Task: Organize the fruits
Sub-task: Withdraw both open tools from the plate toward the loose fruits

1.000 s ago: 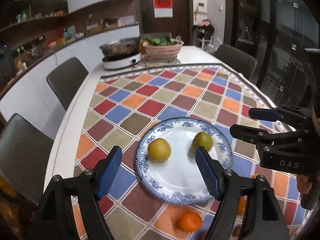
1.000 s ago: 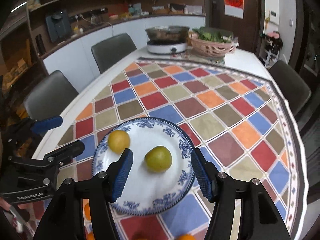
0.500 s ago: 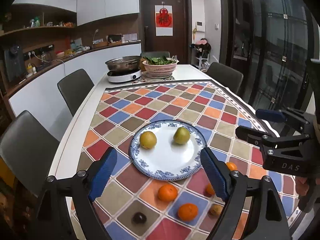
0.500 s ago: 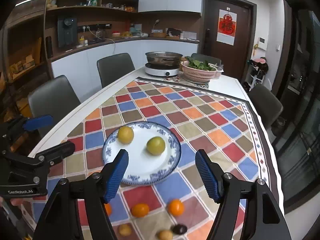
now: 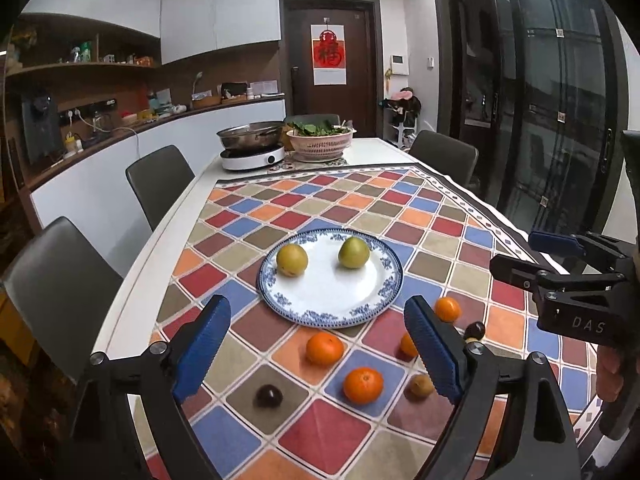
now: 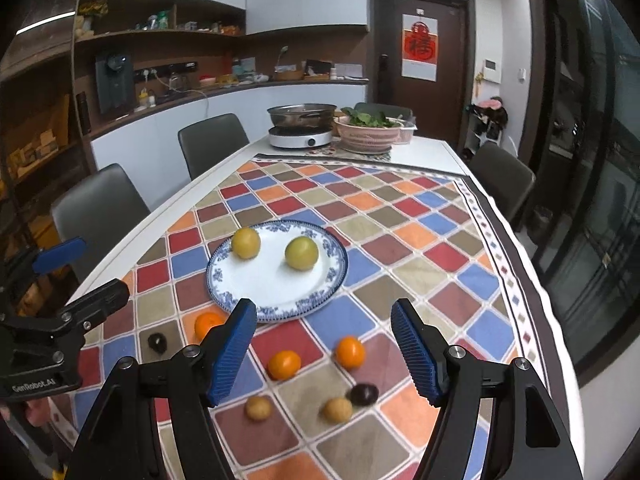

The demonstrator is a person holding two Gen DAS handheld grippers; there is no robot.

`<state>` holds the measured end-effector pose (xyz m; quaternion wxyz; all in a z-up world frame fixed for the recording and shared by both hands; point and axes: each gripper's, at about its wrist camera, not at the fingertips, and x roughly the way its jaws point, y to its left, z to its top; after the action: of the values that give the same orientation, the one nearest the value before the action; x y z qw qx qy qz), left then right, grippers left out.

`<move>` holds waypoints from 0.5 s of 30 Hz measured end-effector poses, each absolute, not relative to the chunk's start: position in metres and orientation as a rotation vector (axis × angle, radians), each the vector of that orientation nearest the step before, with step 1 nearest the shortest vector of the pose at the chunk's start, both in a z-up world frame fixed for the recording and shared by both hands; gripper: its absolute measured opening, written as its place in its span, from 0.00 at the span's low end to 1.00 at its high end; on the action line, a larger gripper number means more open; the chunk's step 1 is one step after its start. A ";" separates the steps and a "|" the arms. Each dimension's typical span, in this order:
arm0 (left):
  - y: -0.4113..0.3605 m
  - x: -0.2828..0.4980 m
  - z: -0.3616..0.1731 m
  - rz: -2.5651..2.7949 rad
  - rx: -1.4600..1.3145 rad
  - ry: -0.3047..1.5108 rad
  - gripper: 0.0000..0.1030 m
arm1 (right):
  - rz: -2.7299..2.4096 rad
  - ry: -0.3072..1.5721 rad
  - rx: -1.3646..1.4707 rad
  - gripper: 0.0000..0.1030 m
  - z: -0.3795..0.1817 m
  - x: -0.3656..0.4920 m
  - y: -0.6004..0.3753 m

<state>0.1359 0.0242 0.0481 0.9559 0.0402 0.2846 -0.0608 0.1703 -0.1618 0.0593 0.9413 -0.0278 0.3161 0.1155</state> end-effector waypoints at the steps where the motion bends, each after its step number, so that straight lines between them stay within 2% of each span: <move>1: 0.024 0.135 0.045 -0.124 0.078 0.581 0.87 | 0.228 0.644 -0.052 0.68 0.056 0.168 -0.163; 15: 0.015 0.133 -0.002 -0.147 0.140 0.620 0.87 | 0.169 0.743 0.024 0.68 0.003 0.153 -0.178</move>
<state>0.1326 0.0151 -0.0018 0.9473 0.0686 0.3044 -0.0722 0.1532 -0.1782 0.0026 0.9283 0.0116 0.3624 0.0824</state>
